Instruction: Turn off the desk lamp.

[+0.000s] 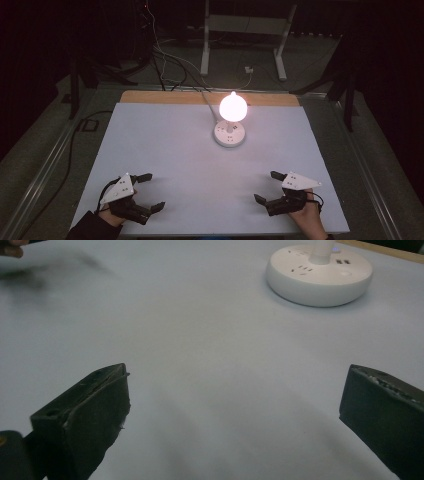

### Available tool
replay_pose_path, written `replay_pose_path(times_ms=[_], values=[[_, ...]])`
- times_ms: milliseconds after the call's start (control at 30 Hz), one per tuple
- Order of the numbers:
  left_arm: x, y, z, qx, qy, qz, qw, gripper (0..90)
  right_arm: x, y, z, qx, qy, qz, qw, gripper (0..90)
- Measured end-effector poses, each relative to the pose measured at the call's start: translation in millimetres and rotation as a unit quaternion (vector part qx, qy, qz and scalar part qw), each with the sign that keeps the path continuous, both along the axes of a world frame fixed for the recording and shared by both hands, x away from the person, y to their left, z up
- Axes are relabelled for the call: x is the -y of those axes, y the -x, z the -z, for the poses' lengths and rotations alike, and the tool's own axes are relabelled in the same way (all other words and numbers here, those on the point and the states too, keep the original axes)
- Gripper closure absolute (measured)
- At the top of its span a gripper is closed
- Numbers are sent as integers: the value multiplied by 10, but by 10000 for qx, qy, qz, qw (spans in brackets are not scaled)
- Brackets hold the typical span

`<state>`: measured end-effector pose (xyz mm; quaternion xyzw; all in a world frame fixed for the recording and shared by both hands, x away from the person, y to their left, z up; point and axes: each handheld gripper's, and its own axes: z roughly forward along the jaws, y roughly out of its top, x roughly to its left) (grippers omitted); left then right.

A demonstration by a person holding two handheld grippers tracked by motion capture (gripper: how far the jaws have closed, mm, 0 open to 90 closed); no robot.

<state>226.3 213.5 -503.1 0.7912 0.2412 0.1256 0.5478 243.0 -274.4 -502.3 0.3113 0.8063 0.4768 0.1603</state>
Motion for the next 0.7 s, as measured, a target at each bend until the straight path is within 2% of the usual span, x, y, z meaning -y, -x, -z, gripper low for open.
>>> replay_pose_path(times_ms=[167,367,500,700], values=[[-8,3,-12,26,-24,-56,10000,4,-11,7,27,66,140,7,9999,0],[1,3,-14,9,-42,-44,10000,4,-49,-5,86,-43,318,-2,9995,0],[0,6,-14,27,-56,-56,10000,4,-52,0,90,49,305,-28,9995,0],[-4,9,-19,31,-29,-70,10000,4,-53,-20,95,-88,296,-71,9995,0]])
